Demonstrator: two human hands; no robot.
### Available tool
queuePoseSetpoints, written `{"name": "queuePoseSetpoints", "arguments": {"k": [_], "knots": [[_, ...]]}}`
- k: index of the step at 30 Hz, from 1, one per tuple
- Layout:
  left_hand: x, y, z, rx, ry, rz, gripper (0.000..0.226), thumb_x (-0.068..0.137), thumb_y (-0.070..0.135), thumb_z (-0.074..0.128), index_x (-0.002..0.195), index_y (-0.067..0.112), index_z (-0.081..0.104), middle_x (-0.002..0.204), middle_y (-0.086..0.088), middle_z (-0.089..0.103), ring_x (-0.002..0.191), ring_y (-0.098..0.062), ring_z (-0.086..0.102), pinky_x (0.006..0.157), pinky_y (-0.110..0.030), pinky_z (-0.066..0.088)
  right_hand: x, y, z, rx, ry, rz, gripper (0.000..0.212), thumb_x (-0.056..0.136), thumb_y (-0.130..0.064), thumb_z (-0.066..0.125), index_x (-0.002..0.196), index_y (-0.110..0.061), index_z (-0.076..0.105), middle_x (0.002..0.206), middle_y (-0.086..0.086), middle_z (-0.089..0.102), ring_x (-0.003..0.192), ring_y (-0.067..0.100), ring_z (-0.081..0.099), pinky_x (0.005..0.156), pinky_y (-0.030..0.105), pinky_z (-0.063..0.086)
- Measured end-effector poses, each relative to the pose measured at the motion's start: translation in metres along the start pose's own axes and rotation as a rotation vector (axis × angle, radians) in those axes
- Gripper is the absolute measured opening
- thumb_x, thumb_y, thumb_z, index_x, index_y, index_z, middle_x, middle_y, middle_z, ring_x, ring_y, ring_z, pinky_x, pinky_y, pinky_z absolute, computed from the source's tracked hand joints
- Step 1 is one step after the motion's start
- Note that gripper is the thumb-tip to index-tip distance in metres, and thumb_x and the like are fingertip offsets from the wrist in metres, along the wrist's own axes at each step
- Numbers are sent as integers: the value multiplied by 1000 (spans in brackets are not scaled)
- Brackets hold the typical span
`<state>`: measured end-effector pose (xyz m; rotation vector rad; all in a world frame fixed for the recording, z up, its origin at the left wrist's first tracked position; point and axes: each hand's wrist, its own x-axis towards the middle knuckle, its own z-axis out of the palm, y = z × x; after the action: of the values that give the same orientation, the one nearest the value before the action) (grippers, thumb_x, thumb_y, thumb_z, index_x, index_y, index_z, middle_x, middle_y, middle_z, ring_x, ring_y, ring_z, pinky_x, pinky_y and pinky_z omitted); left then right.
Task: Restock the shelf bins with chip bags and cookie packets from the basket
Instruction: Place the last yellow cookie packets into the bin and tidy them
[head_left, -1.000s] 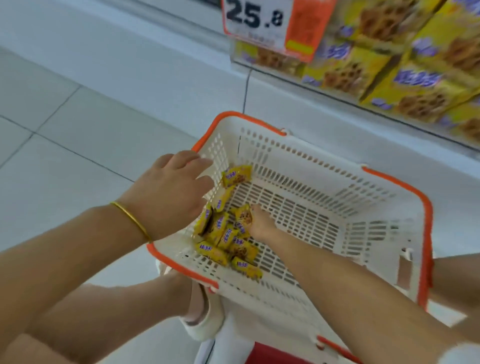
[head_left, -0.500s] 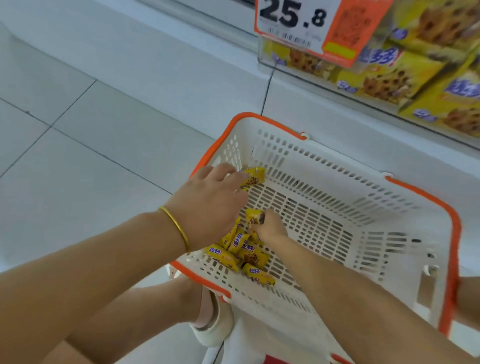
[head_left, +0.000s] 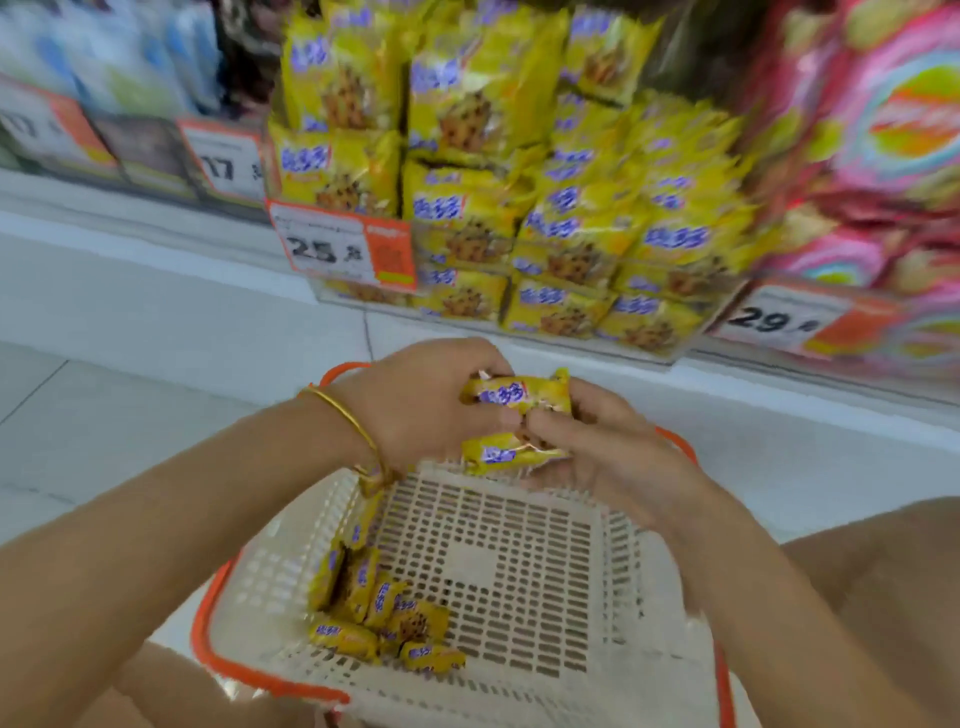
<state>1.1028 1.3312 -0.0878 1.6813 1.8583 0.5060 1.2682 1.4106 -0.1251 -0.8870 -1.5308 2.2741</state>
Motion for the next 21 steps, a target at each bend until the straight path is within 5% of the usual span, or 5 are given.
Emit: {"name": "queuePoseSetpoints", "arguments": {"k": [3, 5, 9, 14, 21], "knots": [[5, 40, -24, -211, 198, 198, 34, 81, 29, 69, 112, 19, 61, 88, 14, 57, 57, 8, 54, 52, -7, 38, -31, -61, -8, -219, 69, -169, 38, 63, -13, 81, 94, -8, 59, 76, -1, 70, 68, 12, 67, 54, 27, 56], [13, 53, -33, -210, 465, 291, 34, 82, 33, 70, 111, 18, 62, 76, 13, 53, 57, 1, 51, 53, -10, 35, -48, -100, -7, -329, 180, -326, 35, 60, -21, 72, 90, -7, 60, 70, -3, 70, 63, 9, 67, 53, 25, 56], [36, 43, -45, 323, 860, 395, 41, 92, 36, 46, 119, 8, 57, 102, -6, 60, 95, -23, 54, 86, -29, 39, -39, -158, -9, -484, 472, -574, 25, 78, -11, 73, 99, -6, 58, 79, -3, 72, 72, 10, 71, 61, 29, 59], [58, 12, -22, 699, 772, 368, 47, 98, 39, 35, 130, 12, 55, 145, -18, 40, 137, -37, 32, 111, -54, 25, 63, -192, -23, -716, 737, -554, 32, 78, -15, 73, 86, -17, 42, 102, 11, 58, 96, 27, 64, 77, 47, 56], [66, -1, -16, 778, 724, 346, 54, 98, 46, 28, 138, 16, 47, 150, -17, 32, 142, -35, 23, 111, -58, 22, 142, -205, -34, -786, 909, -481, 52, 82, -25, 73, 122, -4, 46, 122, 10, 57, 113, 23, 55, 87, 29, 43]]}}
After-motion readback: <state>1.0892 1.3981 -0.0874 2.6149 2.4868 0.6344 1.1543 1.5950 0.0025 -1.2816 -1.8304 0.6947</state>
